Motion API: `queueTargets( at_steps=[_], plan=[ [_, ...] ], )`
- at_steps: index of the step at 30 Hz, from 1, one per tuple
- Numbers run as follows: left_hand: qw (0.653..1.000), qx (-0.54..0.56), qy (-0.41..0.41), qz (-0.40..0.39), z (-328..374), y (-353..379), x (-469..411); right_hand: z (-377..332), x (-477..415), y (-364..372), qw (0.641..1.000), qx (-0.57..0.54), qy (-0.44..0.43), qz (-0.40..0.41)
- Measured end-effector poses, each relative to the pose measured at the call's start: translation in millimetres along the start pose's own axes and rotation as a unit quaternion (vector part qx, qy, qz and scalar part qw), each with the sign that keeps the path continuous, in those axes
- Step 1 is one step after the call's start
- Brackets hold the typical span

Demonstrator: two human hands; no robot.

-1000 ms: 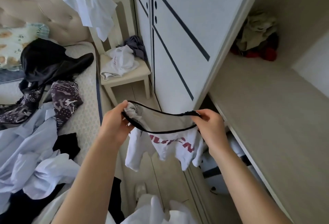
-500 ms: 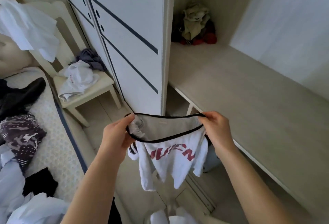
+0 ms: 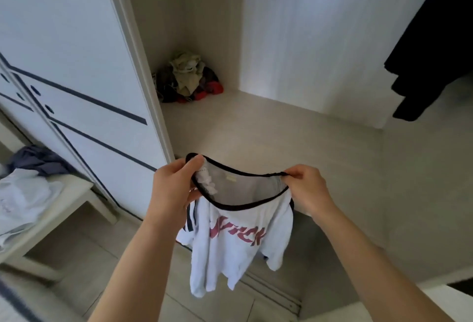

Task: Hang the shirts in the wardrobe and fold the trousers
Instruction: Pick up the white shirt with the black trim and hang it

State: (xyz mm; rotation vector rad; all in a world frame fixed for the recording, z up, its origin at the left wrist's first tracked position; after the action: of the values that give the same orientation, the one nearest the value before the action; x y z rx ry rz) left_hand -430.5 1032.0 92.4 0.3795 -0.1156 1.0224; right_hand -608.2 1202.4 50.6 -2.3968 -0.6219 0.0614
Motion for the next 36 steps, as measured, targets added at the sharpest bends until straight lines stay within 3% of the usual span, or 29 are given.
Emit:
queueTargets(
  at_steps=[10,23,32,36],
  plan=[
    [0.992,0.011,0.073,-0.104,81.7,83.8,-26.2,-61.5,-36.1,-89.5,0.994,0.067,-0.081,-0.016],
    [0.969,0.008,0.135,-0.207,205.7,181.9,-44.1,-251.5,-76.4,-262.8,0.950,0.102,-0.203,0.213],
    [0.945,0.010,0.203,-0.256,290.7,223.6,-36.2,-328.6,-57.4,-342.3,0.876,0.120,-0.263,0.386],
    [0.941,0.007,0.221,-0.255,325.8,238.6,-29.8,-355.9,-53.3,-368.1,0.862,0.112,-0.282,0.407]
  ],
)
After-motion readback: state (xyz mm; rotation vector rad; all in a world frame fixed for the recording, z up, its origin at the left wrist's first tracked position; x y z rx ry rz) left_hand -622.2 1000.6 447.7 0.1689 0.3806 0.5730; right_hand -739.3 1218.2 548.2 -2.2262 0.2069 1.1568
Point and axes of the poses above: each hand's wrist, its own x-axis away from the middle knuckle, its own y-axis out of the palm, z = x × y, the point moved 1 cm from there along -x, towards the middle knuckle, and after that the axes turned 8 degrees about x, right-handed, at the moved point
